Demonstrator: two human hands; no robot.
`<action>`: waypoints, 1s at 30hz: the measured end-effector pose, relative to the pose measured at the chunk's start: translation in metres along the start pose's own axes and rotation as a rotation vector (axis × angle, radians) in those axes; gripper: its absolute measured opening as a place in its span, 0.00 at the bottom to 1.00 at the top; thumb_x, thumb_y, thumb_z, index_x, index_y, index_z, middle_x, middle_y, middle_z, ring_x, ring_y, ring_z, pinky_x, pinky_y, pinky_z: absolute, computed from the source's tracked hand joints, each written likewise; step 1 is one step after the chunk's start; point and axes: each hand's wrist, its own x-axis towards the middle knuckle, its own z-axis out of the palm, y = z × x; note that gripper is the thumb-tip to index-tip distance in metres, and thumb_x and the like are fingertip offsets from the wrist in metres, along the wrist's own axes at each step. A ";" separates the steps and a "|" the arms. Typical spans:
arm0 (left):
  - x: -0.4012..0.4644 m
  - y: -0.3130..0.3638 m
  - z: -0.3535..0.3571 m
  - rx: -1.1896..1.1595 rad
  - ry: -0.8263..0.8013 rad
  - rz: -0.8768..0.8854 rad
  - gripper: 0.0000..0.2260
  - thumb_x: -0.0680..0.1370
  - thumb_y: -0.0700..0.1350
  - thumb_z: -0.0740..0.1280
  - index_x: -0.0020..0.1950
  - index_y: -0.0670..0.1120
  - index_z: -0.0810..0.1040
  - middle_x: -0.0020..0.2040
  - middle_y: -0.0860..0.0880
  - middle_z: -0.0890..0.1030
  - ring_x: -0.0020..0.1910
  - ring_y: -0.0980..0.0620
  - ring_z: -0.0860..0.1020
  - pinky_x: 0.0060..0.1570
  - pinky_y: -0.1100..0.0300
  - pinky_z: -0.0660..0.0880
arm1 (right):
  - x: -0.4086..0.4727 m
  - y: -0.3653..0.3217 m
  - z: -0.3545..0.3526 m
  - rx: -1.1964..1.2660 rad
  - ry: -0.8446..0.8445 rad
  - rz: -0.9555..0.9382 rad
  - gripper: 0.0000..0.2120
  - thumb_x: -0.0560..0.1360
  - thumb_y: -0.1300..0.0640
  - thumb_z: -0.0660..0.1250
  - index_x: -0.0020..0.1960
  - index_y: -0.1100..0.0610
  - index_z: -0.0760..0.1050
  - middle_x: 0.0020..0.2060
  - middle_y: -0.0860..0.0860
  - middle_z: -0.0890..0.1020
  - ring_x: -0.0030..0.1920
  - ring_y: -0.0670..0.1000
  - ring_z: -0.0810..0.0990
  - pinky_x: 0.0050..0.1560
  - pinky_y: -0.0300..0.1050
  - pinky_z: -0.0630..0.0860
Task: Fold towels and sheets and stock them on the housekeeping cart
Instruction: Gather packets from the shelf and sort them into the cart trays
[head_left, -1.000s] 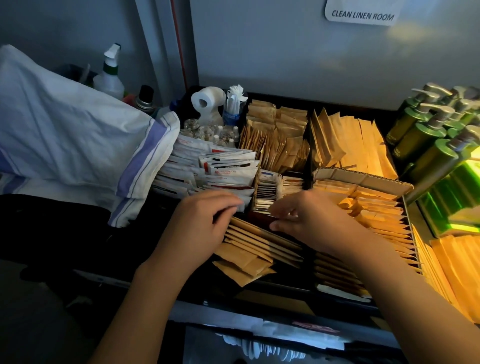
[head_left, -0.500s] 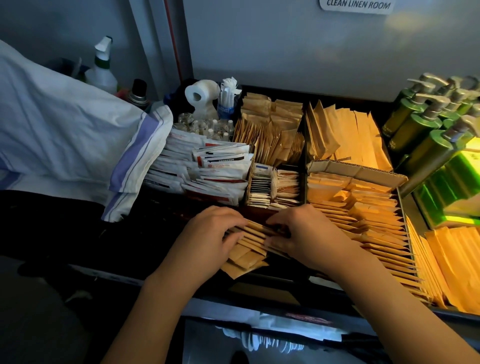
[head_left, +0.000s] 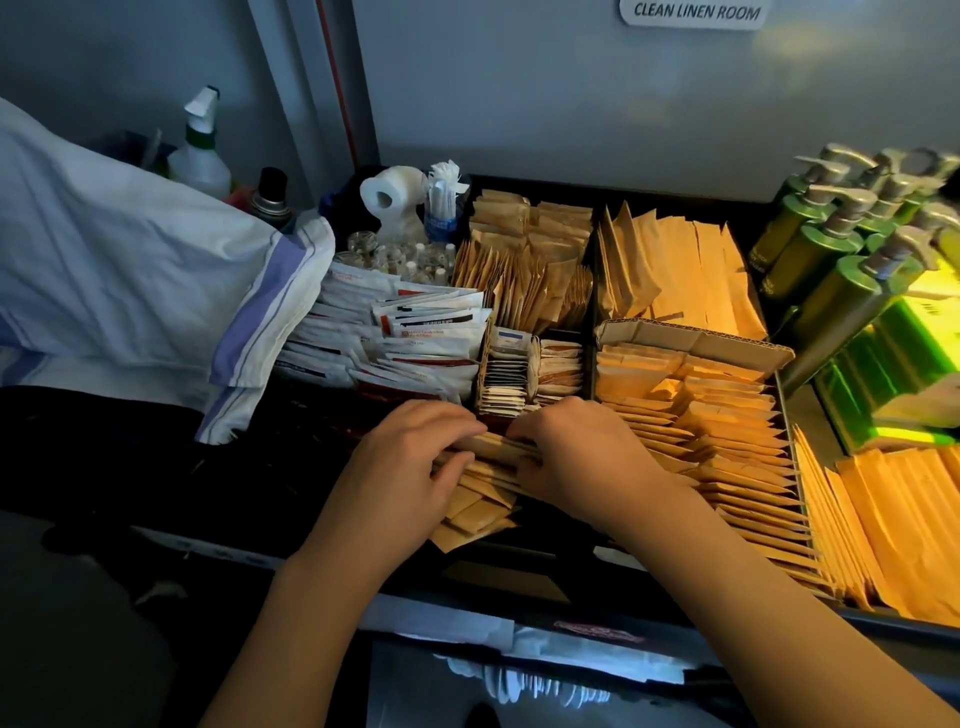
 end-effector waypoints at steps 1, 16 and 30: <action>0.000 0.002 -0.003 0.009 0.020 0.019 0.16 0.76 0.40 0.75 0.64 0.50 0.84 0.61 0.57 0.81 0.64 0.60 0.74 0.66 0.68 0.69 | -0.004 0.000 -0.006 0.005 0.034 -0.011 0.08 0.76 0.48 0.66 0.53 0.47 0.81 0.41 0.47 0.82 0.41 0.53 0.79 0.41 0.48 0.79; 0.058 0.117 0.027 0.038 0.117 0.391 0.13 0.77 0.37 0.73 0.60 0.47 0.84 0.58 0.54 0.82 0.60 0.52 0.77 0.58 0.48 0.76 | -0.133 0.066 -0.080 0.107 0.309 0.111 0.08 0.76 0.50 0.68 0.54 0.48 0.80 0.44 0.46 0.80 0.46 0.51 0.78 0.41 0.51 0.76; 0.125 0.244 0.170 -0.054 -0.315 0.620 0.11 0.76 0.32 0.71 0.56 0.44 0.84 0.57 0.48 0.81 0.61 0.47 0.77 0.60 0.46 0.77 | -0.249 0.173 -0.031 0.317 0.375 0.625 0.05 0.78 0.48 0.67 0.52 0.48 0.79 0.42 0.44 0.79 0.41 0.45 0.77 0.44 0.48 0.78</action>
